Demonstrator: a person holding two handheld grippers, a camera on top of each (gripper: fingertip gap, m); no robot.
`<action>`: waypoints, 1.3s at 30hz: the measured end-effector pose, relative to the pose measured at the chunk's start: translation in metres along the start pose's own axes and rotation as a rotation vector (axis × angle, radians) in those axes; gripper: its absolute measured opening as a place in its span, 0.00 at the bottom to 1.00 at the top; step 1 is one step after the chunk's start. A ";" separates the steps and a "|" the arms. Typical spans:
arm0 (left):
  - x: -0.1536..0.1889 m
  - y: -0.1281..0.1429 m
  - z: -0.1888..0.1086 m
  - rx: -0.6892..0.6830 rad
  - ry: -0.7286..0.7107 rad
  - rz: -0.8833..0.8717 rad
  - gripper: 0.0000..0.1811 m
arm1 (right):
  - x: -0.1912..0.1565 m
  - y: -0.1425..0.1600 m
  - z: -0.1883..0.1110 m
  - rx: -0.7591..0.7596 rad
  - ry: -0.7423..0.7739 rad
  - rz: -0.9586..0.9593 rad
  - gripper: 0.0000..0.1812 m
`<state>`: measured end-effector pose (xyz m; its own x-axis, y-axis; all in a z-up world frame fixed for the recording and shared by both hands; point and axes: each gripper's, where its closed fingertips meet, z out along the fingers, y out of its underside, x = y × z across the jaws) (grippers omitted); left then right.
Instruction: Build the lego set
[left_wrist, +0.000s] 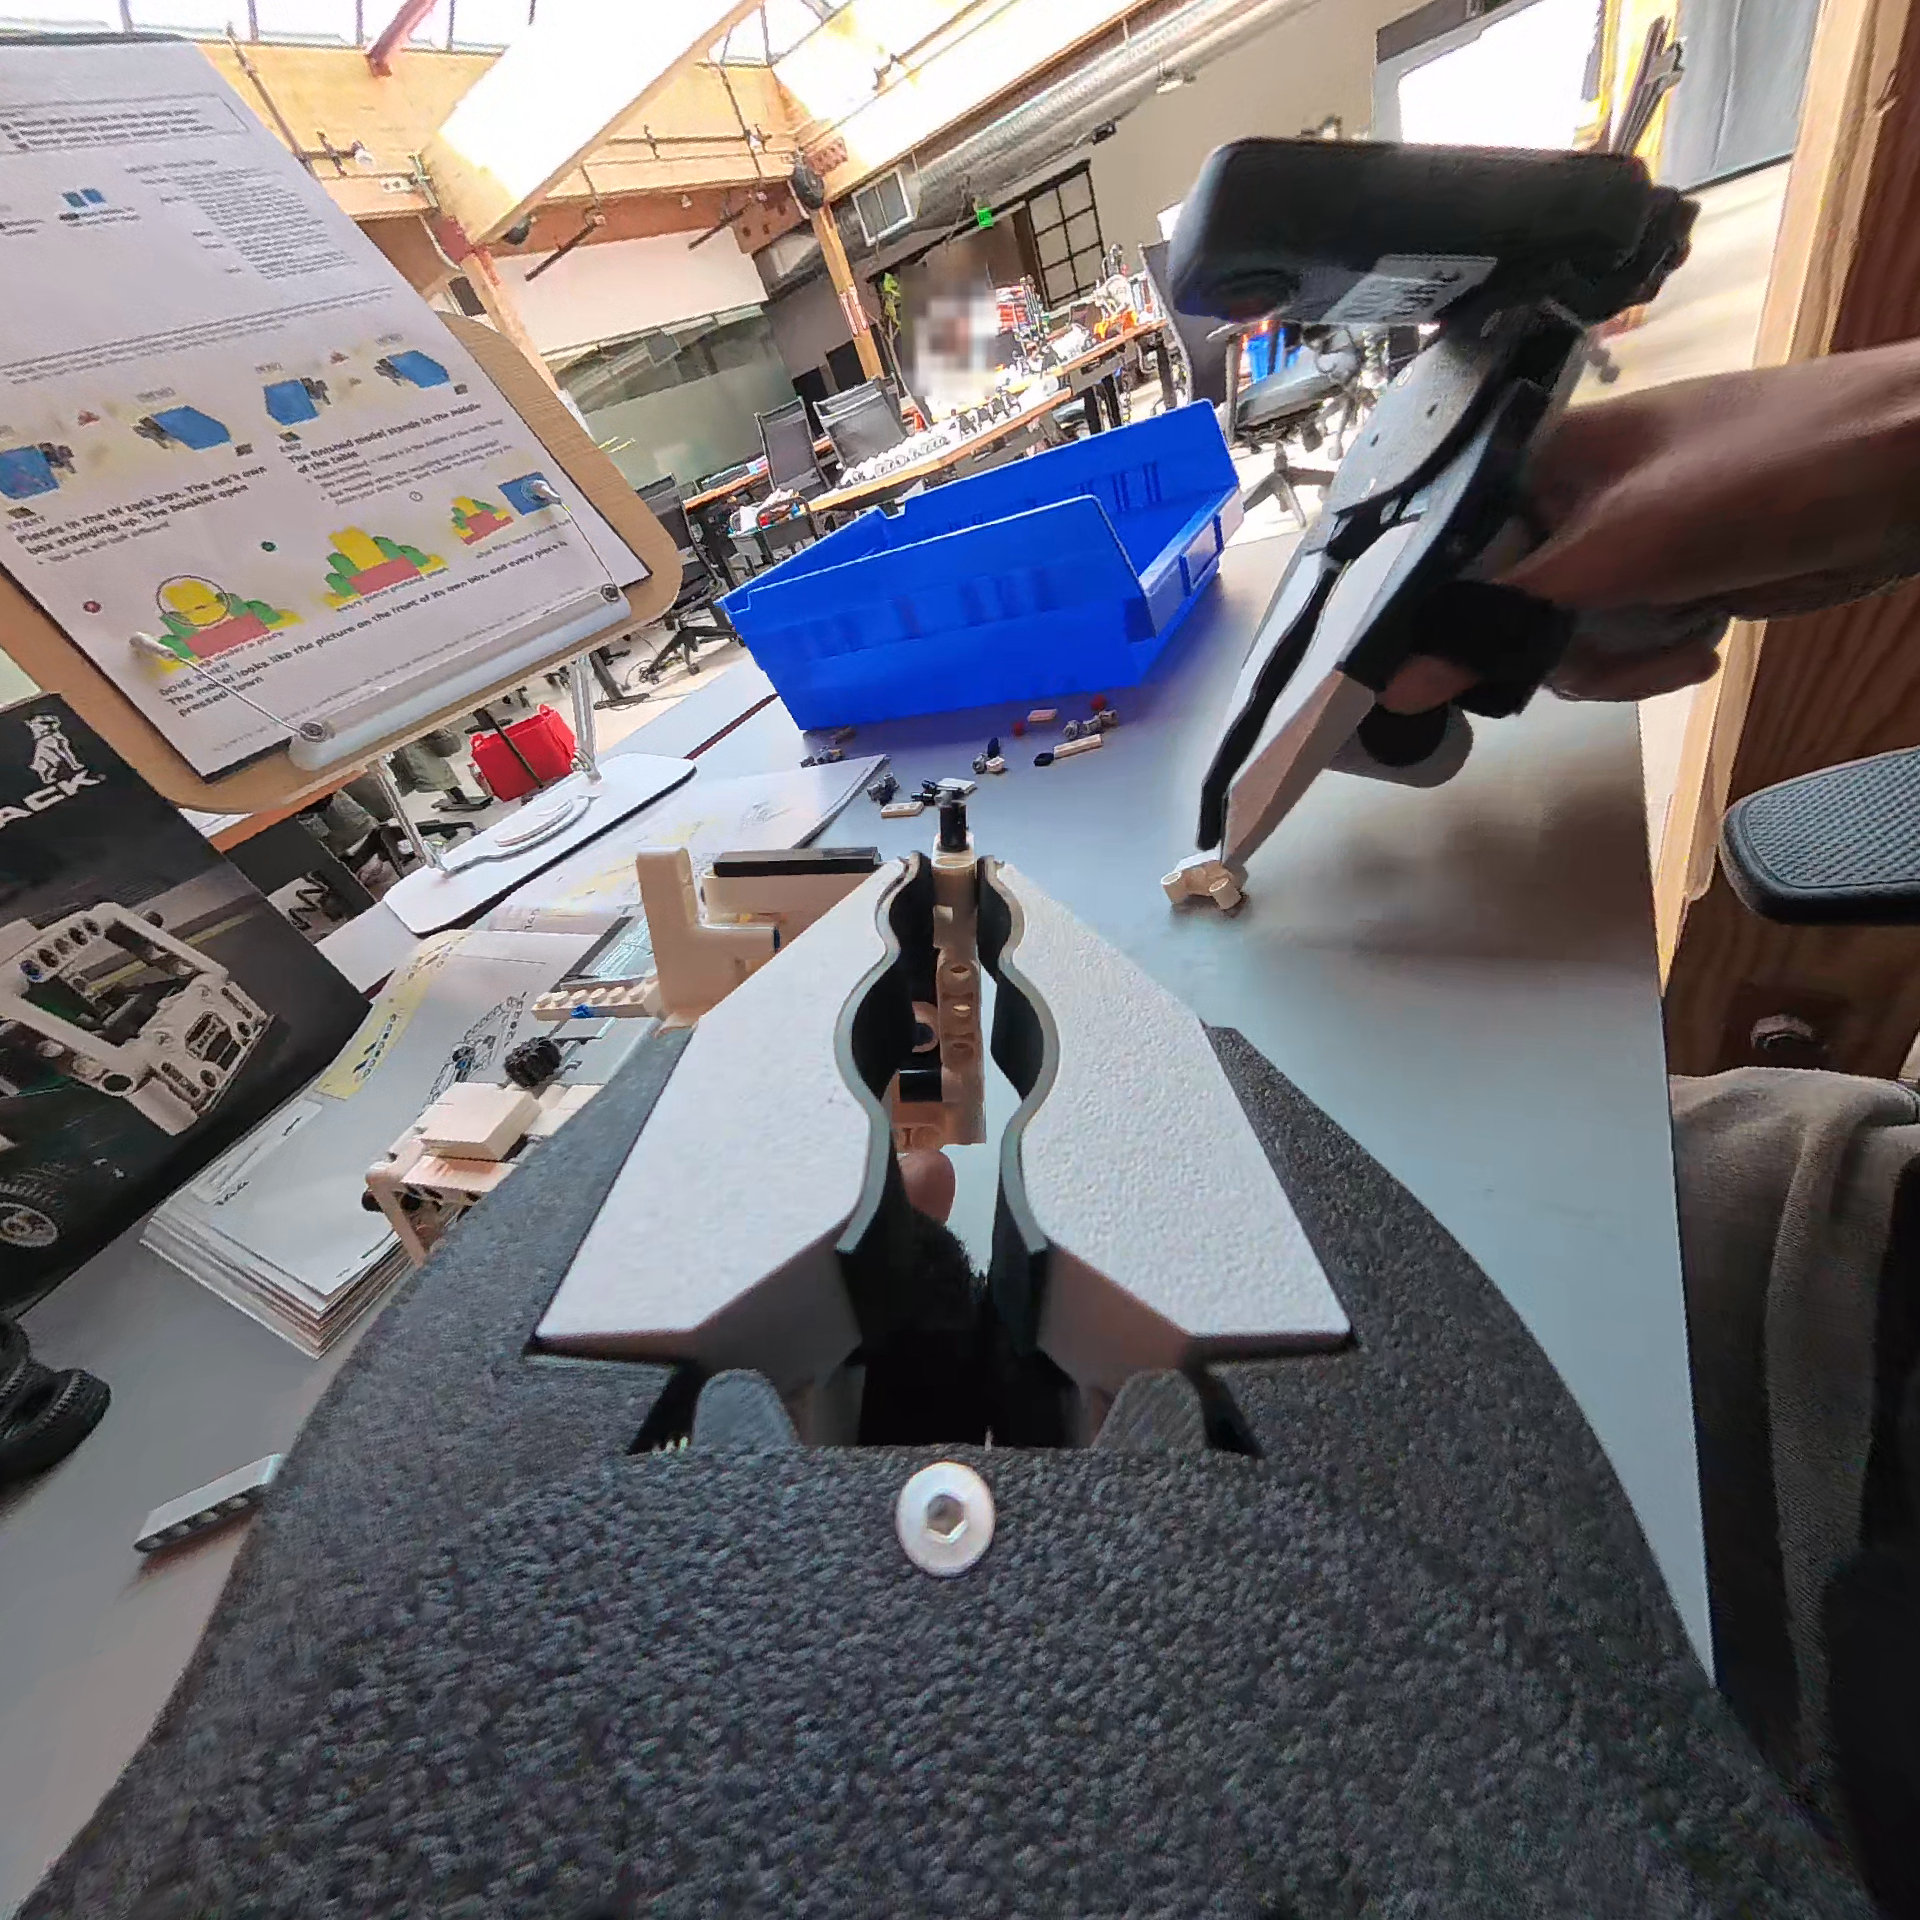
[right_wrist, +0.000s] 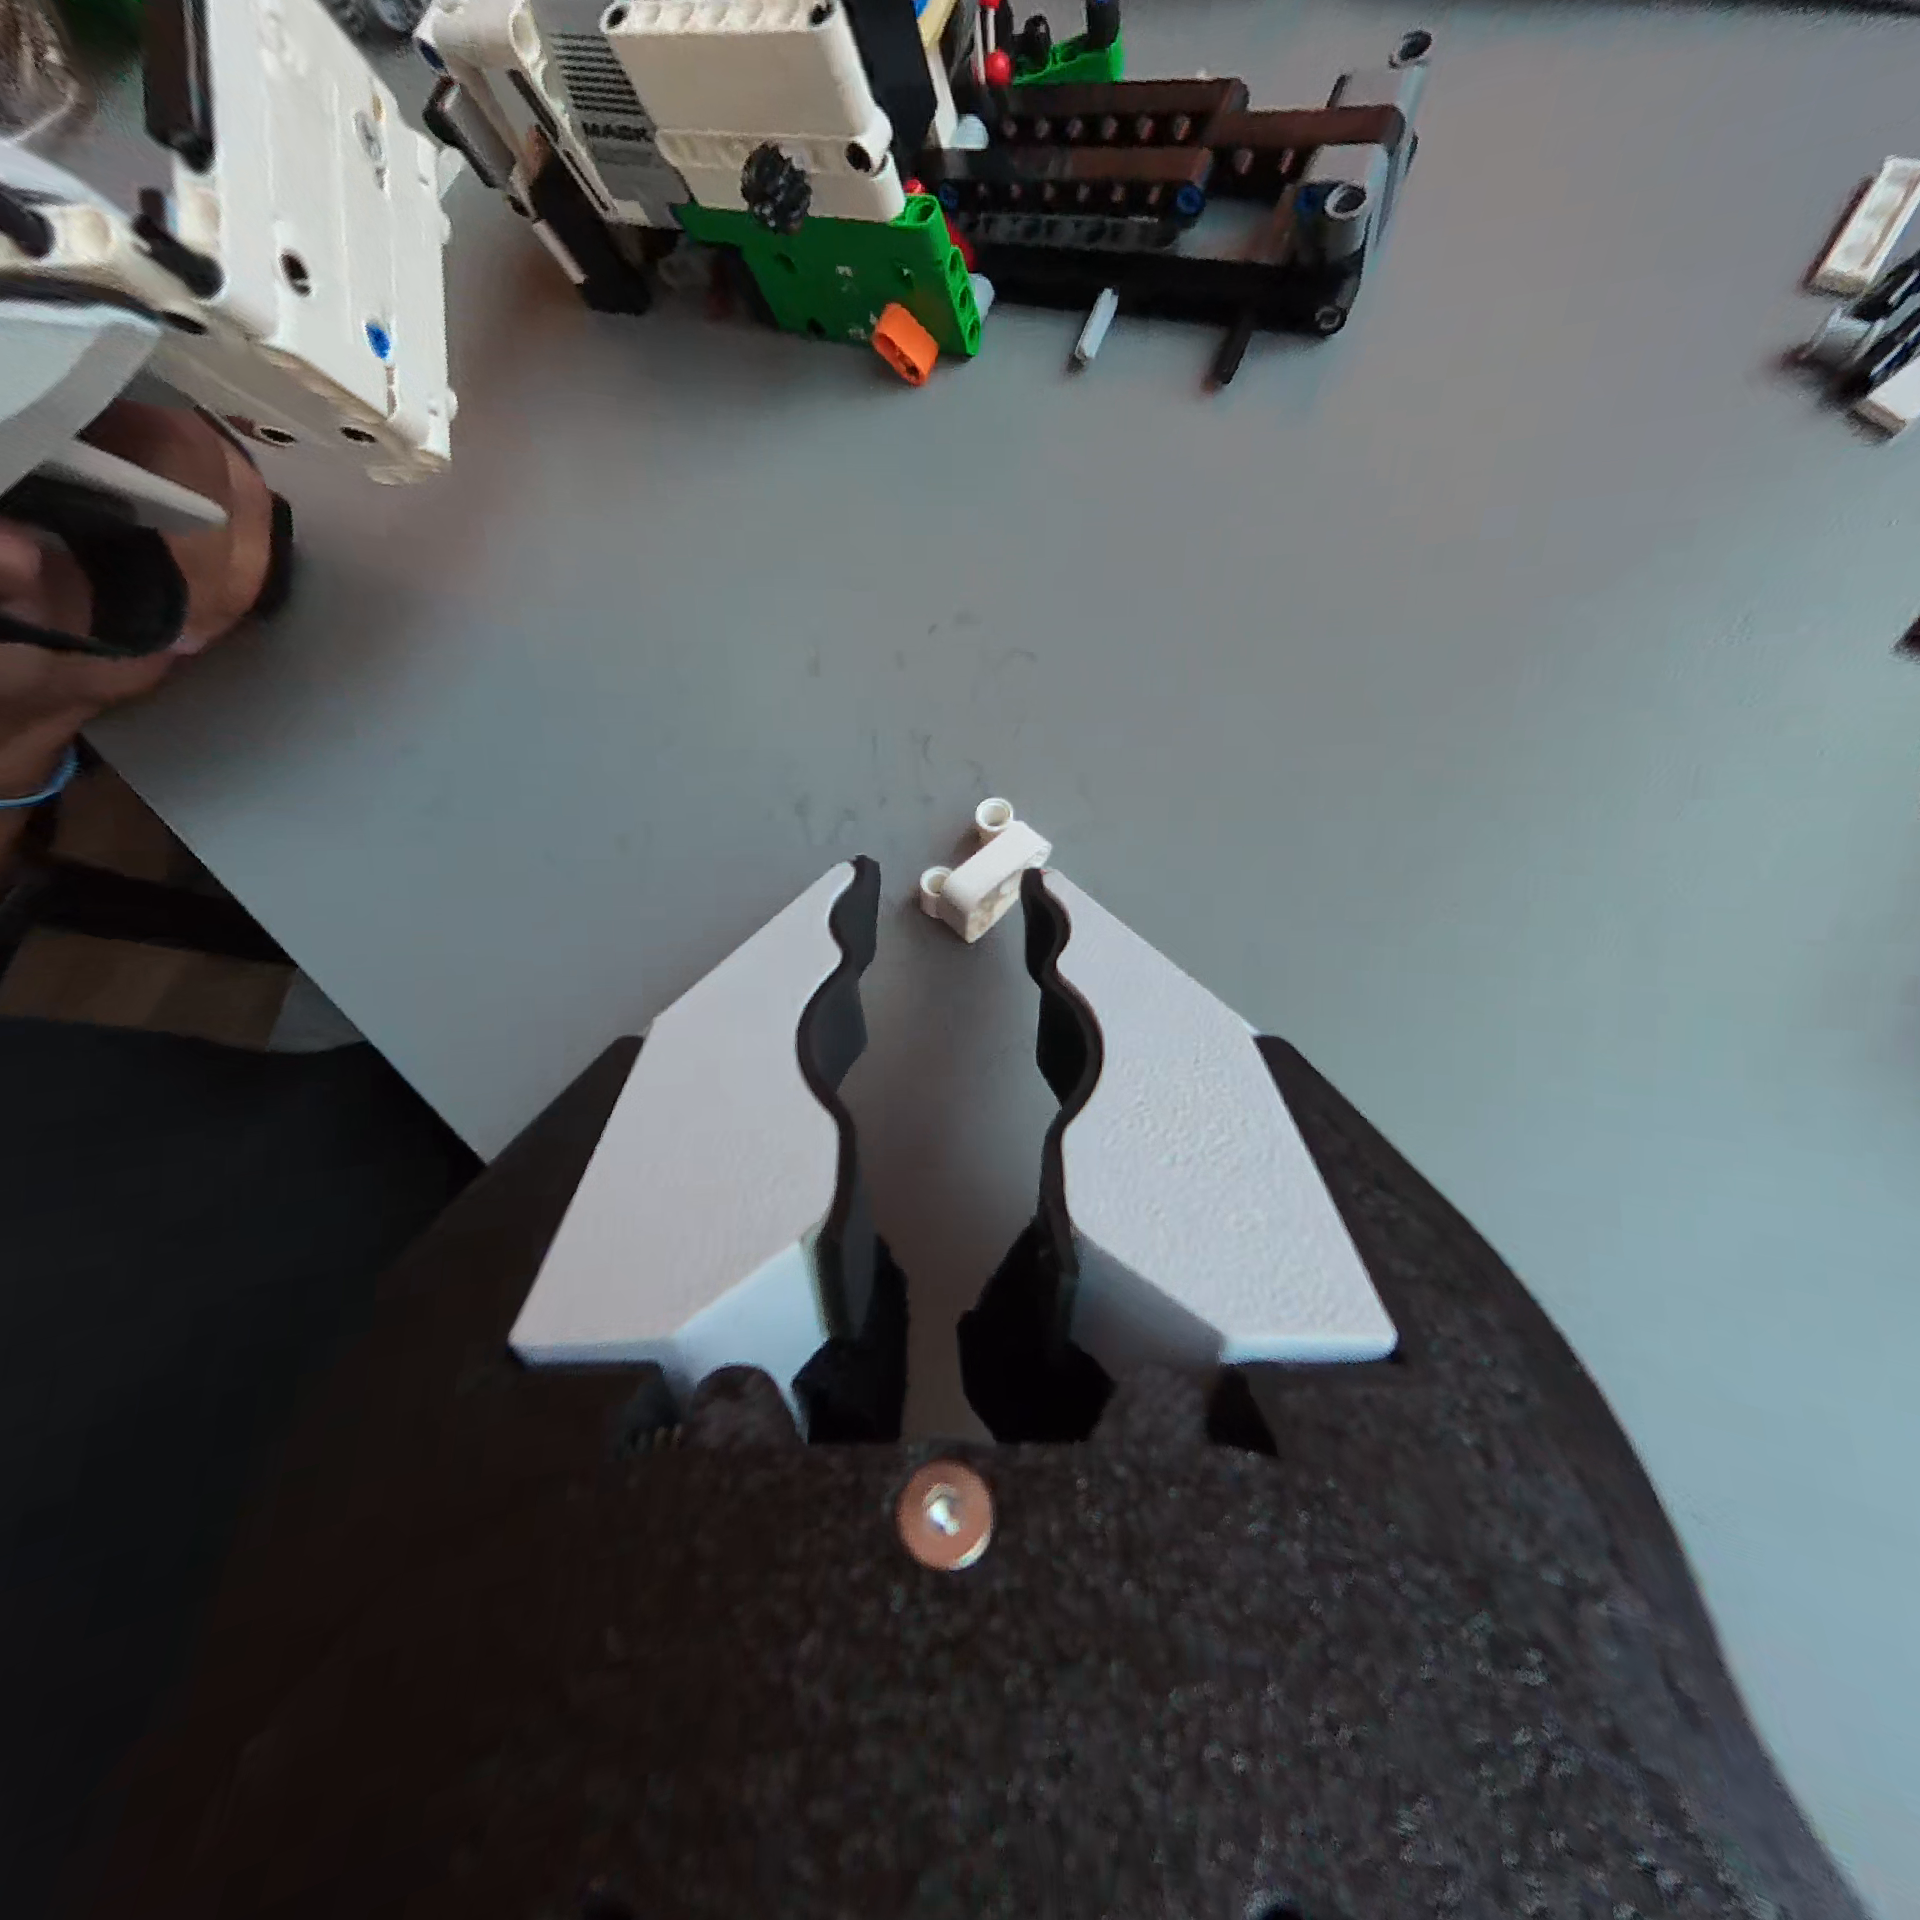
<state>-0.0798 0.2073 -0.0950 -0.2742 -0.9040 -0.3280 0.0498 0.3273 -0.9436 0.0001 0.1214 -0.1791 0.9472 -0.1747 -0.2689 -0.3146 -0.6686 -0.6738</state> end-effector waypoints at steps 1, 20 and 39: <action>0.001 0.000 0.000 -0.002 0.001 0.010 0.03 | 0.001 0.003 0.001 -0.038 0.015 0.005 0.16; 0.009 0.001 0.000 -0.004 0.018 0.061 0.03 | 0.013 -0.007 0.006 -0.227 0.061 0.096 0.10; 0.013 0.002 0.001 -0.009 0.030 0.090 0.03 | 0.020 -0.012 -0.008 -0.261 -0.014 -0.145 0.08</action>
<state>-0.0827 0.1954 -0.1010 -0.2979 -0.8621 -0.4098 0.0665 0.4096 -0.9099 0.0228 0.1198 -0.1709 0.9795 -0.0549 -0.1937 -0.1479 -0.8492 -0.5069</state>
